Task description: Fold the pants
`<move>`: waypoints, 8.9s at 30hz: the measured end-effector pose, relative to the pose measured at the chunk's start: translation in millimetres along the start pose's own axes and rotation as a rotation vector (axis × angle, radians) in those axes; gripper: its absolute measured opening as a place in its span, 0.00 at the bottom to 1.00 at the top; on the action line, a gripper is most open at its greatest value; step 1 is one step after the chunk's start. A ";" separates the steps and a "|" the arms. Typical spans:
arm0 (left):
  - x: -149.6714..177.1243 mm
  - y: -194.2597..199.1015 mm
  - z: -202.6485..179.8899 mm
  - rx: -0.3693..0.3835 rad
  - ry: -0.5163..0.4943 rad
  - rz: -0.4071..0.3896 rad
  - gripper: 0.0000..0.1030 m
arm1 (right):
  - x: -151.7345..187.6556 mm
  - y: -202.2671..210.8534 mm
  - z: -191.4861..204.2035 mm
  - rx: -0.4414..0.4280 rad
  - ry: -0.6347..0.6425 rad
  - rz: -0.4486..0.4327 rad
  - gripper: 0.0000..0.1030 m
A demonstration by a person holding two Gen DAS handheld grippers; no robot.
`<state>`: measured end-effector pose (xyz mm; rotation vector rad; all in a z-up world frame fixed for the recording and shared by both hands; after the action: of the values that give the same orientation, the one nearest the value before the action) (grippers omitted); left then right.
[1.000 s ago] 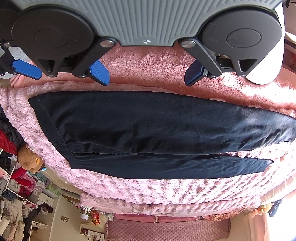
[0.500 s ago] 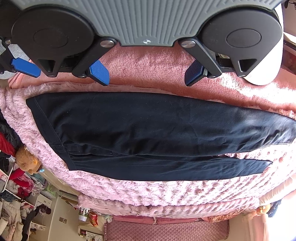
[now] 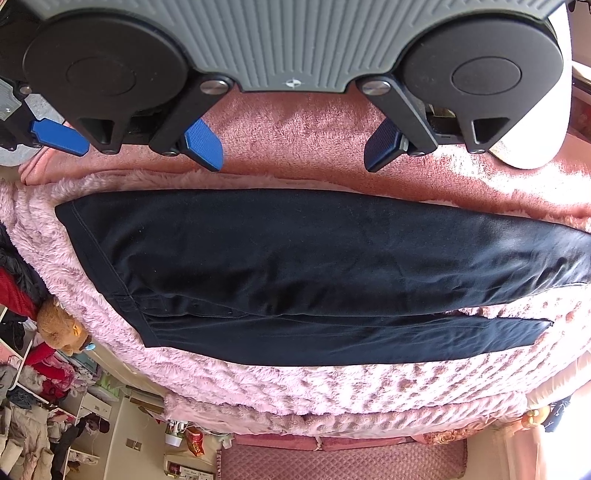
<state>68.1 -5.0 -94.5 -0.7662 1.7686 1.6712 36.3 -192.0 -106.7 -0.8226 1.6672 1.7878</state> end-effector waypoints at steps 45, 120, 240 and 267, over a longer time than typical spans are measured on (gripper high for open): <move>48.3 -107.6 131.3 0.295 1.156 0.027 0.67 | 13.4 -98.2 -186.2 -0.361 -1.217 -0.078 0.42; -194.9 -296.6 95.9 0.025 0.673 -0.257 0.02 | -221.9 -318.4 -225.1 -0.366 -0.986 -0.292 0.00; -259.6 -211.6 544.8 -0.355 0.916 -0.280 0.01 | -245.3 -403.9 243.0 -0.926 -0.515 0.041 0.37; -88.6 -211.0 513.4 -0.120 1.583 -0.760 0.59 | -241.4 -342.0 255.3 -0.815 -0.187 0.000 0.37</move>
<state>297.8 498.8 -191.7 -2.8295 1.6429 0.4580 435.5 90.8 -139.3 -0.9262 0.7834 2.4811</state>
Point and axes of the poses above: each gripper's, at about its wrist camera, not at the fingertips, and y roughly against the way its jaws point, z to its left, x to its underside, the point moved 10 cm from there along -y, roughly the way its jaws point, and after that the axes turned 9 degrees about -z, right-handed, at the moved point
